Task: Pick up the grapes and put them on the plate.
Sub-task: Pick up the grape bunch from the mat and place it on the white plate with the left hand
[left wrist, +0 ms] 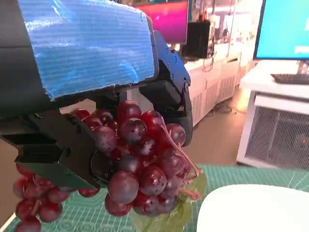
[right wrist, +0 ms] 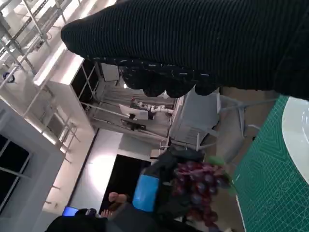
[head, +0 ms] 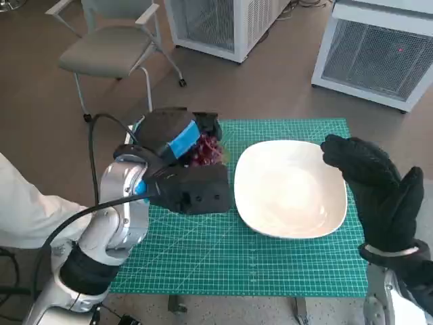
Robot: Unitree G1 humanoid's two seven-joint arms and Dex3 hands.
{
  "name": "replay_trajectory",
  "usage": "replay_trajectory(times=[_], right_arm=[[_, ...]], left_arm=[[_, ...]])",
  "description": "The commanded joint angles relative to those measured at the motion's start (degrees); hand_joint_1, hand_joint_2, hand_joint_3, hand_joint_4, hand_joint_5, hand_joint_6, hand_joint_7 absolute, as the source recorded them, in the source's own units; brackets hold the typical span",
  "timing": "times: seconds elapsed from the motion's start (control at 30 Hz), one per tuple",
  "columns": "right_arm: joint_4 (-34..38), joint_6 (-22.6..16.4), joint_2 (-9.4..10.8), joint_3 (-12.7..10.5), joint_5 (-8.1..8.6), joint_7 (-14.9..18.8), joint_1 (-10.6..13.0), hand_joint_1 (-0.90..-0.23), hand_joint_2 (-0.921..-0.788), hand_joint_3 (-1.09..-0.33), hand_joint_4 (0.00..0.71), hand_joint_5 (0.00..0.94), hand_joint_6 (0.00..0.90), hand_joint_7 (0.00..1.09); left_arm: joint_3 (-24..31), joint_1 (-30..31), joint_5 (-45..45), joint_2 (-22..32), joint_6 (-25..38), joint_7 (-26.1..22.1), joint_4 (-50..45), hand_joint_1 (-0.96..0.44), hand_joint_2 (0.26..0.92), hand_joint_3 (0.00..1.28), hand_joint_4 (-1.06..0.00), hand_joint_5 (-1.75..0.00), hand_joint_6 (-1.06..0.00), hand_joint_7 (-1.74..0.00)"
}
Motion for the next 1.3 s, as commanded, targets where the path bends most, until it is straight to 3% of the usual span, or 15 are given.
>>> replay_trajectory(times=[0.03,0.37,0.5,0.7,0.77,0.87,0.93,1.0,1.1,1.3], right_arm=[[0.57,0.12,0.05,0.01,0.00,0.02,0.41,-0.497,-0.921,-0.569,0.393,0.579,0.181,0.91],[-0.26,0.19,0.02,-0.29,-0.11,-0.38,1.19,-0.498,-0.921,-0.568,0.397,0.573,0.183,0.91],[-0.98,0.35,0.11,-0.30,-0.18,-0.61,1.71,-0.498,-0.921,-0.568,0.398,0.571,0.184,0.91],[-1.87,0.64,0.02,-0.58,-0.02,-0.83,2.34,-0.498,-0.921,-0.568,0.400,0.568,0.184,0.91],[-2.06,0.67,-0.06,-0.75,0.05,-0.84,2.55,-0.498,-0.921,-0.567,0.400,0.567,0.185,0.91],[-2.35,0.72,-0.15,-1.00,0.09,-0.89,2.88,-0.498,-0.921,-0.567,0.401,0.565,0.186,0.91],[-2.70,0.73,-0.13,-1.14,-0.01,-1.04,3.23,-0.498,-0.921,-0.567,0.402,0.564,0.186,0.91],[-3.16,0.74,-0.07,-1.26,-0.16,-1.26,3.68,-0.499,-0.921,-0.566,0.402,0.563,0.186,0.91],[-3.90,0.87,0.01,-1.38,-0.26,-1.64,4.33,-0.501,-0.921,-0.566,0.403,0.562,0.186,0.91],[-5.23,1.46,-0.03,-1.74,-0.08,-2.49,5.39,-0.499,-0.921,-0.566,0.400,0.558,0.185,0.91]], left_arm=[[0.32,-0.34,0.43,-0.34,-0.75,0.36,-0.06,0.00,0.907,0.07,-0.67,-1.37,-0.75,-0.85],[-1.23,-2.93,-0.41,-3.61,-1.66,-2.00,0.61,0.00,0.893,0.06,-0.76,-1.25,-0.73,-0.88],[-2.52,-5.48,-0.34,-6.62,-1.36,-3.36,1.79,0.00,0.899,0.06,-0.73,-1.26,-0.73,-0.92],[-3.83,-9.22,-0.43,-10.68,-1.21,-5.34,2.24,0.00,0.911,0.09,-0.65,-1.22,-0.65,-1.15],[-4.01,-10.33,-0.64,-11.86,-1.50,-5.70,2.33,0.00,0.910,0.11,-0.62,-1.28,-0.64,-1.12],[-4.12,-11.90,-1.11,-13.41,-2.26,-5.83,2.98,0.00,0.823,0.28,-0.59,-1.42,-0.66,-1.04],[-4.16,-12.98,-1.62,-14.32,-3.07,-5.71,4.10,0.00,0.707,0.52,-0.56,-1.48,-0.62,-1.17],[-4.19,-14.01,-2.31,-15.10,-4.28,-5.31,5.66,0.00,0.643,0.68,-0.52,-1.50,-0.55,-1.34],[-4.43,-15.22,-2.97,-16.01,-5.91,-4.57,8.11,0.00,0.634,0.71,-0.51,-1.49,-0.52,-1.39],[-4.91,-16.97,-3.64,-18.00,-8.27,-3.04,13.22,0.01,0.655,0.60,-0.58,-1.52,-0.65,-1.08]])
